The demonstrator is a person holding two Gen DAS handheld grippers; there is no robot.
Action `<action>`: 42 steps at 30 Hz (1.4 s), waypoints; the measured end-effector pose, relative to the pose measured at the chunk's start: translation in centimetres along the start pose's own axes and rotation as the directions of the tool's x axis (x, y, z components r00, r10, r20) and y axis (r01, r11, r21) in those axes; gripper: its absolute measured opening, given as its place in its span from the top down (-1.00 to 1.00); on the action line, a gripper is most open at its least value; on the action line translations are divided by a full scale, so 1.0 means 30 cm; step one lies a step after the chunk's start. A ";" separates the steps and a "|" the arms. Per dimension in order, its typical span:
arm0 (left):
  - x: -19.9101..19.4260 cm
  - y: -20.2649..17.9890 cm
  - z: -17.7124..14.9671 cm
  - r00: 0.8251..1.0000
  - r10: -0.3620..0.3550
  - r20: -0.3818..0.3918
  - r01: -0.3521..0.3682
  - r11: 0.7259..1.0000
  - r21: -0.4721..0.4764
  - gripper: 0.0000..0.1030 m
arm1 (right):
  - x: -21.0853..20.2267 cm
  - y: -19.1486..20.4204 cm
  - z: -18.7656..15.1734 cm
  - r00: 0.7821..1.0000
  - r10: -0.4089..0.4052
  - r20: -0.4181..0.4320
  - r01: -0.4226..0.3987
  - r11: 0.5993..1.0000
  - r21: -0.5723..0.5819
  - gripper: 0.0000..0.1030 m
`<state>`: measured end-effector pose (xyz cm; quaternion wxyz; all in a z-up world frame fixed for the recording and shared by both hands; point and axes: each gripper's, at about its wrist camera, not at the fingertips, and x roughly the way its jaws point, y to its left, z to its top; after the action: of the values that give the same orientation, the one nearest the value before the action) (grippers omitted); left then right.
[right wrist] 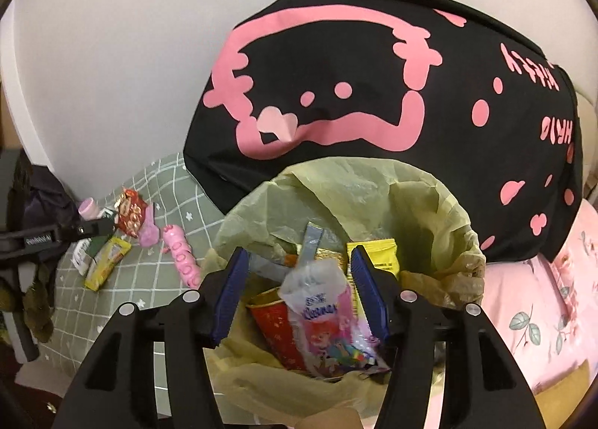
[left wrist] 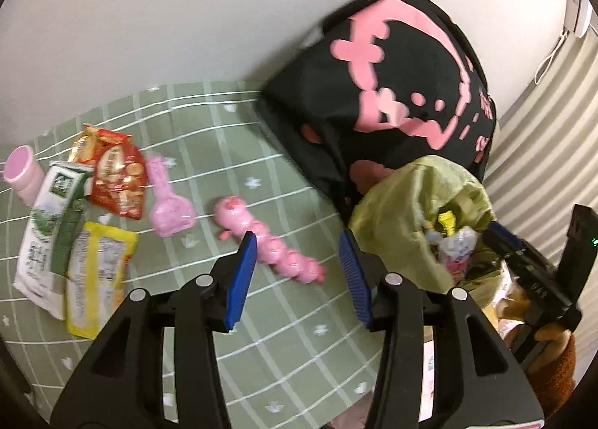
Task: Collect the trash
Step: 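Move both tools back over the remaining trash on the table, then grasp the yellow snack packet with the right tool while the left tool grasps the white milk carton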
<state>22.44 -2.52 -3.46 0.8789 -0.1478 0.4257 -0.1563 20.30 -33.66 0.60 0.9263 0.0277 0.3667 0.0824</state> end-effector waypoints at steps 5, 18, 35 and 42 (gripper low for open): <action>-0.059 0.196 -0.030 0.994 0.105 0.032 -0.104 0.994 -0.046 0.15 | -0.006 0.086 0.038 1.000 0.019 0.024 -0.019 1.000 0.003 -0.05; -0.210 0.650 -0.098 0.946 0.324 0.023 -0.313 0.927 -0.208 0.11 | 0.244 0.483 0.072 0.957 0.274 -0.094 -0.281 0.958 -0.067 -0.05; -0.330 0.722 -0.206 0.936 0.352 0.025 -0.336 0.909 -0.248 0.09 | 0.627 0.952 -0.152 0.829 0.385 -0.406 -0.445 0.894 -0.062 0.20; -0.321 0.748 -0.230 0.942 0.335 -0.010 -0.327 0.913 -0.246 0.09 | 0.706 1.006 -0.174 0.807 0.389 -0.445 -0.459 0.887 -0.057 0.61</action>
<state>14.65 20.81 -9.61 0.8745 -0.1830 0.4463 0.0505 27.94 -0.33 -14.13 0.7820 0.0155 0.5342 0.3208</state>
